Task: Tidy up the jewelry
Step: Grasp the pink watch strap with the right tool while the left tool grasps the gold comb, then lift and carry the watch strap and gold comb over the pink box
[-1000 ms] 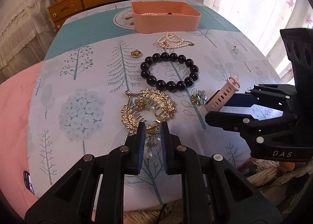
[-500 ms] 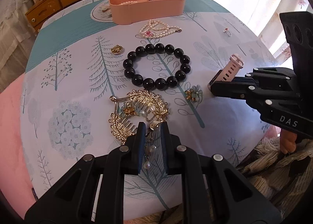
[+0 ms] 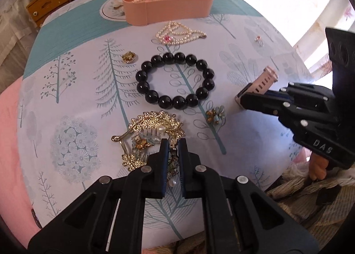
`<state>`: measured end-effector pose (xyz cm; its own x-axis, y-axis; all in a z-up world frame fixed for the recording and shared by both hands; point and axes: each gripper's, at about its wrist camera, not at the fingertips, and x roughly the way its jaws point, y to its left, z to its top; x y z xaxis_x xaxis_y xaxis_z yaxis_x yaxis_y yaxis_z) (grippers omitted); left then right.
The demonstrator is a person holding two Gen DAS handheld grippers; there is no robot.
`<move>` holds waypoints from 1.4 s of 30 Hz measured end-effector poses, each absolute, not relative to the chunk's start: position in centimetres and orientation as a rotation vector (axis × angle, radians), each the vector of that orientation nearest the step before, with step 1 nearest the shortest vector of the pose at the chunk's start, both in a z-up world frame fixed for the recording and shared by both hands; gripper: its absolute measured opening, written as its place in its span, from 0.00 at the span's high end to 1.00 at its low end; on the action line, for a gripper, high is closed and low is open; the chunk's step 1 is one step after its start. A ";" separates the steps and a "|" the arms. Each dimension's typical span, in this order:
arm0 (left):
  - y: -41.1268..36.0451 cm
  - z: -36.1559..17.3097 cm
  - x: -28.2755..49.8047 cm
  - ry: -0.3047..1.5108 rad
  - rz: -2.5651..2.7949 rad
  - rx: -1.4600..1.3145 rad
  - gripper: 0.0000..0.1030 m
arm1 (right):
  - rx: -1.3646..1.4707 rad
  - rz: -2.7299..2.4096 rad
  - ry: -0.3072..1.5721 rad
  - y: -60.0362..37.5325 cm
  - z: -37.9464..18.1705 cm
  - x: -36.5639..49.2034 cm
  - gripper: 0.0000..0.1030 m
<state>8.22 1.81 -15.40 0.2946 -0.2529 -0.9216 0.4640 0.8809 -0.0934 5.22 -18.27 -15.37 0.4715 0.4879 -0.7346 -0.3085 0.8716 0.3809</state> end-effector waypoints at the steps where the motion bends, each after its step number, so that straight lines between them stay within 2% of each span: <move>1: 1.9 -15.0 8.2 1.174 -0.480 0.197 0.94 | 0.204 0.490 0.960 -18.3 -15.3 5.2 0.94; 13: 3.5 -8.9 9.6 1.077 -0.498 0.064 0.94 | 0.201 0.465 0.914 -18.8 -14.1 5.0 0.95; 17: 3.1 -10.9 10.1 1.152 -0.500 0.022 0.94 | 0.200 0.459 0.909 -18.9 -13.8 5.0 0.95; 26: 1.4 -9.9 7.9 1.032 -0.569 0.089 0.94 | 0.204 0.452 0.866 -19.4 -12.5 4.6 0.95; 30: 0.1 -13.7 7.9 1.143 -0.546 0.144 0.94 | 0.196 0.438 0.872 -19.4 -12.4 4.8 0.95; 36: 0.5 -16.9 8.3 1.175 -0.526 0.126 0.94 | 0.192 0.432 0.869 -19.3 -12.2 4.7 0.95; 42: 3.1 -16.3 9.5 1.127 -0.410 0.061 0.94 | 0.199 0.429 0.879 -19.3 -12.5 4.8 0.95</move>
